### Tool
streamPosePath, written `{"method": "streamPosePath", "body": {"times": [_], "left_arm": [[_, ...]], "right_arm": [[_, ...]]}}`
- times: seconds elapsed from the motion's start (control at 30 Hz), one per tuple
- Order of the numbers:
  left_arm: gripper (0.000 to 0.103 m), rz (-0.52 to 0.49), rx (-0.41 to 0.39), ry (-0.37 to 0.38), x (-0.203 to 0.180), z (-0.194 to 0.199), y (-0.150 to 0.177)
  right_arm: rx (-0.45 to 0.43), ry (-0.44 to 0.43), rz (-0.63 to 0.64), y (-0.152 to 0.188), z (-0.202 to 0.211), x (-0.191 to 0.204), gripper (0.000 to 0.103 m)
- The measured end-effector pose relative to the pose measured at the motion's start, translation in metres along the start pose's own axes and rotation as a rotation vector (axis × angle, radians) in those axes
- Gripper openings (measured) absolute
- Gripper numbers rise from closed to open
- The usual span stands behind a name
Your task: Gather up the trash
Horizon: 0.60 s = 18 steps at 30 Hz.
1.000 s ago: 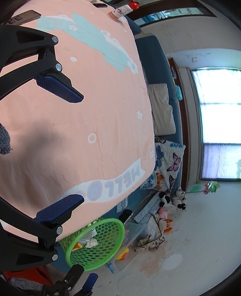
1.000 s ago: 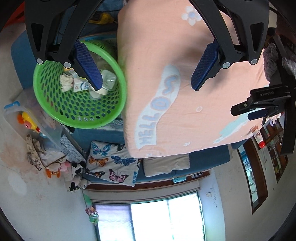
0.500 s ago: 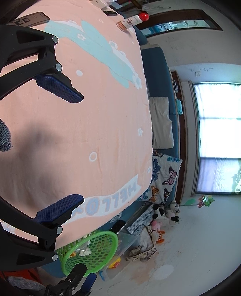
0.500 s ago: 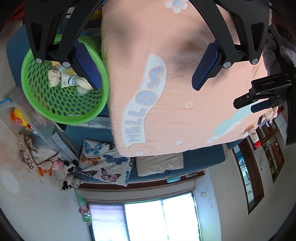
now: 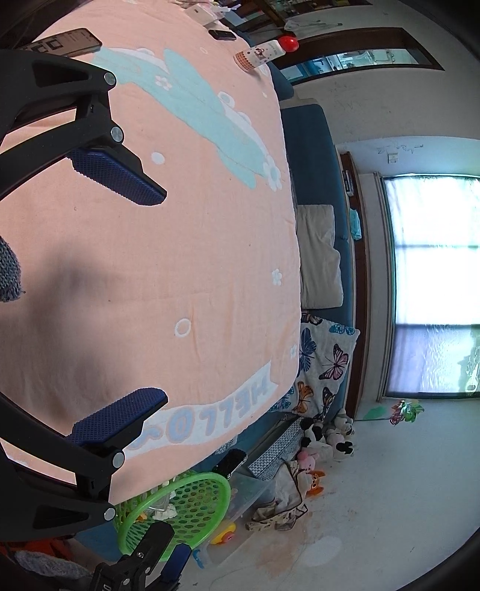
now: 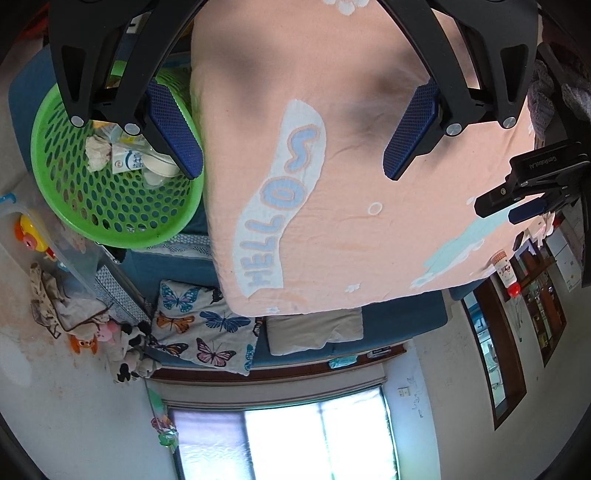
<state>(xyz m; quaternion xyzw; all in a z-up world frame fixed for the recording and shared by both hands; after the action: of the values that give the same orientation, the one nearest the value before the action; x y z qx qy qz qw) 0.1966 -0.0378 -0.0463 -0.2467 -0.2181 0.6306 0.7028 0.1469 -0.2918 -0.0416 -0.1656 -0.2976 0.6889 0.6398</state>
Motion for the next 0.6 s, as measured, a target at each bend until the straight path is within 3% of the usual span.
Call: {"method": "streamPosePath", "body": {"times": [0.6], "left_arm": [[0.096,0.028,0.007,-0.025,0.0082,-0.0051,0.0015]], "right_arm": [[0.008,-0.026,0.006,-0.0027,-0.0092,0.0080,0.098]]}}
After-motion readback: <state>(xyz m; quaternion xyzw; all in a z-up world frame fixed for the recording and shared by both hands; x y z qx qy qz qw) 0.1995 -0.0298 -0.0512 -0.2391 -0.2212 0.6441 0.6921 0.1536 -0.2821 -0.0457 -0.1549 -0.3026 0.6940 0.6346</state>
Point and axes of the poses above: each gripper's, at about its wrist camera, not at the fingertips, and z roughly against the way its jaws point, x to its left, y to its underside, the point moved 8 cm from there along -z, roughly the way its jaws point, and after that the axes turned 13 degrees about x, right-handed, at the moved point
